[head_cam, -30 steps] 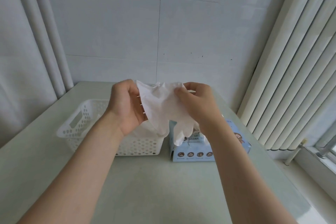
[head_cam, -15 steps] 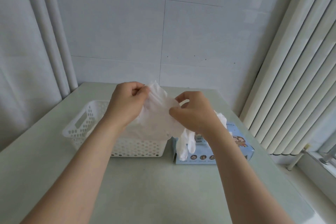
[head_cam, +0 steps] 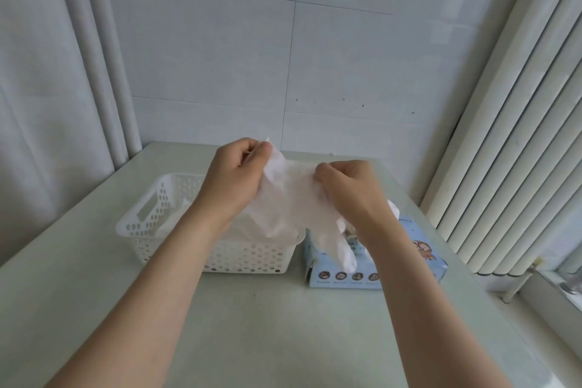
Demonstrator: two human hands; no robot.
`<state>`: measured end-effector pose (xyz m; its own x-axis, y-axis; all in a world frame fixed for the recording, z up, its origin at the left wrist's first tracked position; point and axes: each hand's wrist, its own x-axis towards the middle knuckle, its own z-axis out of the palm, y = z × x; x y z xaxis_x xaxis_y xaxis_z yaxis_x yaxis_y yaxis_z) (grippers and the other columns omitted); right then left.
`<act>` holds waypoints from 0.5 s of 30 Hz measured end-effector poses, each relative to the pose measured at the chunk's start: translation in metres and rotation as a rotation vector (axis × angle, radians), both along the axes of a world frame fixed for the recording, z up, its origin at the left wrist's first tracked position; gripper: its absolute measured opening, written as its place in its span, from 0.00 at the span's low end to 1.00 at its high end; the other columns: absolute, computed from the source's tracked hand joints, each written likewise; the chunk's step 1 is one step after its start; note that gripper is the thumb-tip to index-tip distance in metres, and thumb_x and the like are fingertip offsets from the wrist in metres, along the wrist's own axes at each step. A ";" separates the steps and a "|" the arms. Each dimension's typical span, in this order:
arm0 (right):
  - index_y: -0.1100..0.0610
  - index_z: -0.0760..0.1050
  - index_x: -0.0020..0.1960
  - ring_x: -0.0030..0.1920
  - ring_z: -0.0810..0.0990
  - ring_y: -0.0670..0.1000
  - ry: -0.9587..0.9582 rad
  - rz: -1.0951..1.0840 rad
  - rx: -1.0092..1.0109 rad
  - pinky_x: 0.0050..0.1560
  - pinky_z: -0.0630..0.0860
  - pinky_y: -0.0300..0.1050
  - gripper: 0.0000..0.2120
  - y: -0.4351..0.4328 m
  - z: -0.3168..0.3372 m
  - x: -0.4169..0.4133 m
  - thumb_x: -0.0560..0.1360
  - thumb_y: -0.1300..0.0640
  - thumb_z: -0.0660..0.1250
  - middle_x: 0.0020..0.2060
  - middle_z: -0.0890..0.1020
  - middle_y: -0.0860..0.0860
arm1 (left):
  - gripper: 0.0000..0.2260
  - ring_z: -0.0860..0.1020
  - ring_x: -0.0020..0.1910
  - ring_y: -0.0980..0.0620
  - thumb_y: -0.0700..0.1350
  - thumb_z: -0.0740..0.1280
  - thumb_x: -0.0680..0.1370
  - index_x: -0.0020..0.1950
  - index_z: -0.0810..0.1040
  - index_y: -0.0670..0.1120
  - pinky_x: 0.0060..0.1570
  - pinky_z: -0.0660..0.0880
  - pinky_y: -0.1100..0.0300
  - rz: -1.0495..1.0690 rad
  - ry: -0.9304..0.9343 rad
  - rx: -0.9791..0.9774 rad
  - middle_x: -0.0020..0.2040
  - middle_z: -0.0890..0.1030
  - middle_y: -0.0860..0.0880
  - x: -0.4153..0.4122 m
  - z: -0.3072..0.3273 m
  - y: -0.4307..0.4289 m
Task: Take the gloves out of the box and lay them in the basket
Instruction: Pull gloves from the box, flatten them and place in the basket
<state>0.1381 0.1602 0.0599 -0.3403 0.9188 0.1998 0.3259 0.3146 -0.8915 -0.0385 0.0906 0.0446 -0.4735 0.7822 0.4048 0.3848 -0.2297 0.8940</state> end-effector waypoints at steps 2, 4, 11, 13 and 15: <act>0.60 0.77 0.36 0.27 0.69 0.50 0.028 -0.041 0.002 0.31 0.68 0.40 0.14 0.006 -0.005 0.000 0.77 0.53 0.68 0.25 0.72 0.46 | 0.18 0.65 0.28 0.54 0.51 0.64 0.86 0.43 0.74 0.40 0.29 0.65 0.64 0.040 -0.063 0.060 0.29 0.67 0.51 -0.002 0.002 0.001; 0.53 0.83 0.40 0.27 0.74 0.48 0.062 -0.052 0.045 0.32 0.73 0.40 0.11 0.010 -0.009 -0.003 0.78 0.49 0.70 0.27 0.80 0.45 | 0.15 0.66 0.30 0.53 0.52 0.64 0.86 0.45 0.78 0.43 0.31 0.66 0.62 -0.005 -0.194 0.073 0.30 0.68 0.49 -0.009 0.003 0.001; 0.54 0.82 0.51 0.29 0.75 0.46 -0.092 -0.107 0.401 0.31 0.72 0.39 0.10 0.022 -0.022 -0.022 0.86 0.54 0.64 0.29 0.80 0.49 | 0.17 0.64 0.32 0.49 0.50 0.64 0.86 0.47 0.75 0.36 0.36 0.62 0.53 0.026 -0.309 0.010 0.32 0.68 0.46 -0.028 -0.009 0.003; 0.54 0.82 0.55 0.37 0.78 0.54 -0.145 -0.104 0.433 0.38 0.77 0.49 0.10 0.024 -0.027 -0.032 0.87 0.54 0.62 0.33 0.81 0.49 | 0.17 0.63 0.27 0.53 0.49 0.63 0.86 0.46 0.74 0.37 0.31 0.61 0.59 0.091 -0.254 -0.027 0.29 0.68 0.52 -0.036 -0.014 0.004; 0.53 0.81 0.58 0.43 0.79 0.57 -0.215 -0.083 0.468 0.38 0.76 0.50 0.11 0.024 -0.031 -0.048 0.87 0.53 0.61 0.37 0.83 0.51 | 0.15 0.66 0.25 0.54 0.49 0.63 0.86 0.44 0.75 0.40 0.28 0.63 0.62 0.173 -0.171 -0.075 0.28 0.70 0.54 -0.051 -0.021 0.003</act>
<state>0.0898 0.1840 0.0293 -0.3490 0.7731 0.5296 0.5265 0.6293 -0.5717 -0.0892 0.0936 0.0235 -0.6593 0.7088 0.2507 0.2540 -0.1038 0.9616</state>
